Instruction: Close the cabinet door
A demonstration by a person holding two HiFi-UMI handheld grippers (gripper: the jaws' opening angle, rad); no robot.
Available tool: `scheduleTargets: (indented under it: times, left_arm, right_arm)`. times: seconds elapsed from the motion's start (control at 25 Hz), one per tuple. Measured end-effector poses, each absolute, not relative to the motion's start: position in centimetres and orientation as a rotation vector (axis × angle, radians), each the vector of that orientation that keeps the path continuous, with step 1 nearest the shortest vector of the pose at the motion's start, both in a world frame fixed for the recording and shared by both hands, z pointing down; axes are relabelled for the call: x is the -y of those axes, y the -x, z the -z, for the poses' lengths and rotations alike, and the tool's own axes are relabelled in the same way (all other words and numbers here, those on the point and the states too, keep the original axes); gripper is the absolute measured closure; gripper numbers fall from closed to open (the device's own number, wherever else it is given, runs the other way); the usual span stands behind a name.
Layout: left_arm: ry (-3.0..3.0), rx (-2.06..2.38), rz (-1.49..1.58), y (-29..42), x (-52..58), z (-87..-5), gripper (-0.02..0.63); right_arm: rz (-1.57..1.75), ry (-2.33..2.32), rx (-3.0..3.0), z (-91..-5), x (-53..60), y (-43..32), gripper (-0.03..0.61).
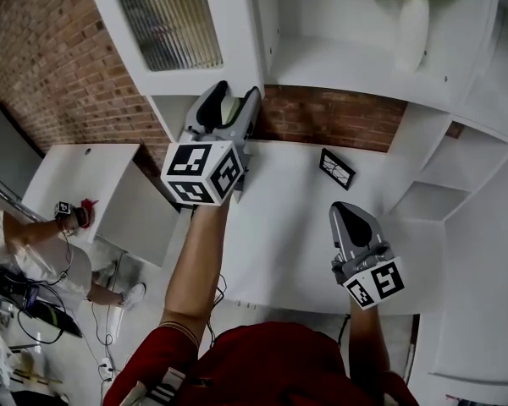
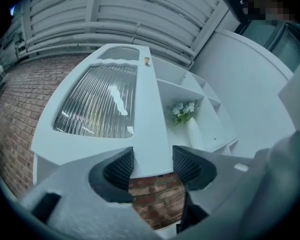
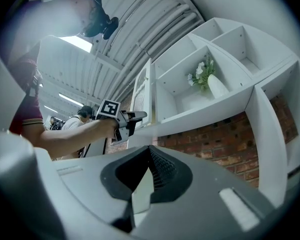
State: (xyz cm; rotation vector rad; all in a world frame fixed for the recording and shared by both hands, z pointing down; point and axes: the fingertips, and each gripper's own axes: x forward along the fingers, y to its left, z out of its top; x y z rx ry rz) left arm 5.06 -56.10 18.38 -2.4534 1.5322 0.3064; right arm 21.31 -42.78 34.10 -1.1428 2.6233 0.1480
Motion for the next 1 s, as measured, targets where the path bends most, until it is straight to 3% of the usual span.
scheduleTargets:
  times: [1.0]
  left_arm:
    - [2.441,-1.513,-0.267,-5.1,59.3,-18.5,0.402]
  right_arm:
    - [-0.124,1.212,-2.587,-34.5,43.8,-20.7,0.565]
